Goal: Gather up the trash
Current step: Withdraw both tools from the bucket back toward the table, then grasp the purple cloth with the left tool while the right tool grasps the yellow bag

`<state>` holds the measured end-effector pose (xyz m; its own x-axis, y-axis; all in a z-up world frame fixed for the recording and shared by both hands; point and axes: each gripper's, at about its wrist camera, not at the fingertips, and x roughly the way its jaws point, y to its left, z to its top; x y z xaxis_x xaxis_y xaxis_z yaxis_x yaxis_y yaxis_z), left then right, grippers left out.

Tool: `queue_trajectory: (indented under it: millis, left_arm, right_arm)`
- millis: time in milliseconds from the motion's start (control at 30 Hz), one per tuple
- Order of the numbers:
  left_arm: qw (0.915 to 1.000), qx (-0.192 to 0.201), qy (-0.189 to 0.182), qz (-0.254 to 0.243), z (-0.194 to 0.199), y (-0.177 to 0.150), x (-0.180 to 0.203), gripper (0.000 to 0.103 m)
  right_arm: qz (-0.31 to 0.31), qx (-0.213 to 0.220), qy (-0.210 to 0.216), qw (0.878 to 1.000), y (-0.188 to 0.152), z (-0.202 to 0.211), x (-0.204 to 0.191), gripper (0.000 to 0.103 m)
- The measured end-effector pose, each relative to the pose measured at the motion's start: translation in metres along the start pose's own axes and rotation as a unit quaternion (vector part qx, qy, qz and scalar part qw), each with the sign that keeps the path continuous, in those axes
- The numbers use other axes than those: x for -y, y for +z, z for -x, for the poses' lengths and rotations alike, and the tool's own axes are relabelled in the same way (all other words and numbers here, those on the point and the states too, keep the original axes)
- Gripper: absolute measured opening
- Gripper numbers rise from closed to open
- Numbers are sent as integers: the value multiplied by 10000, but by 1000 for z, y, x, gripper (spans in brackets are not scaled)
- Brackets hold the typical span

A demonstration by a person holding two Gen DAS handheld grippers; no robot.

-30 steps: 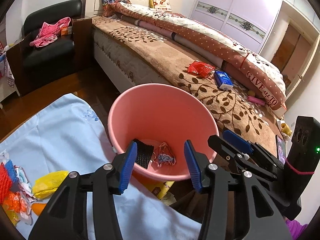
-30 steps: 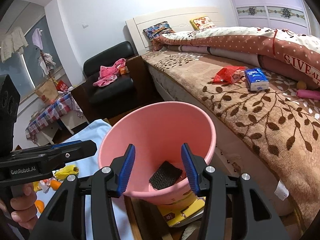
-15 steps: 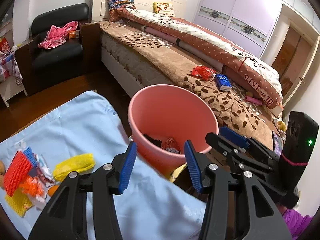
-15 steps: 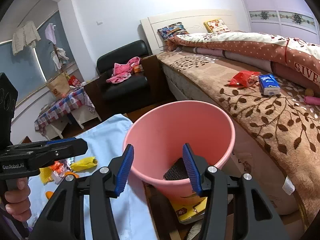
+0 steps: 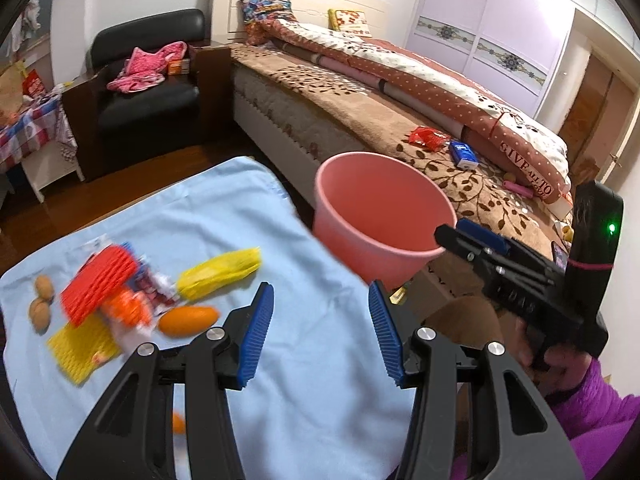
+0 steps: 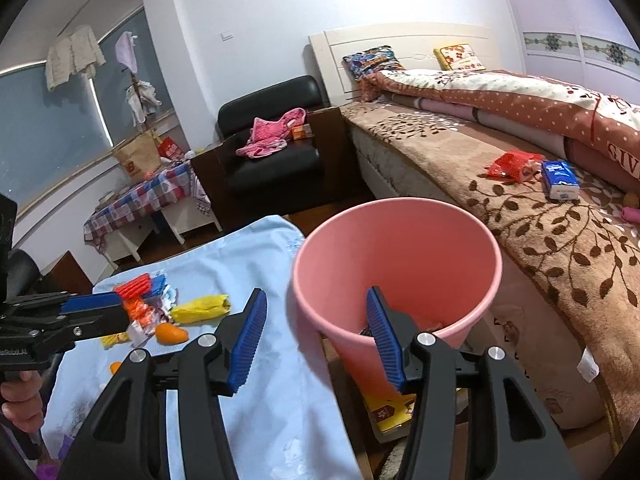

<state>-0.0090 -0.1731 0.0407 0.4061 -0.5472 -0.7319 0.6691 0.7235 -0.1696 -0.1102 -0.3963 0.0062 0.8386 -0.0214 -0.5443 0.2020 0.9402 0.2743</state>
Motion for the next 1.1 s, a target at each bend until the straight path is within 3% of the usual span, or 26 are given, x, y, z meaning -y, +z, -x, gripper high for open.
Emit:
queue_trajectory:
  millis: [400,833,1100]
  left_arm:
    - [9985,130,378,386,63,-51,-44,50]
    - [9941,53,547,932,93,-101,-74,50]
    - [9914,-420,599,1080,98,-149,-86,50]
  right_arm:
    - [349,-149,229,9990,-10,1,-36,52]
    - [673,-248,401,9966,-19,6,-66,53]
    - [818,-465,518,9942,-27,-4,-82,53]
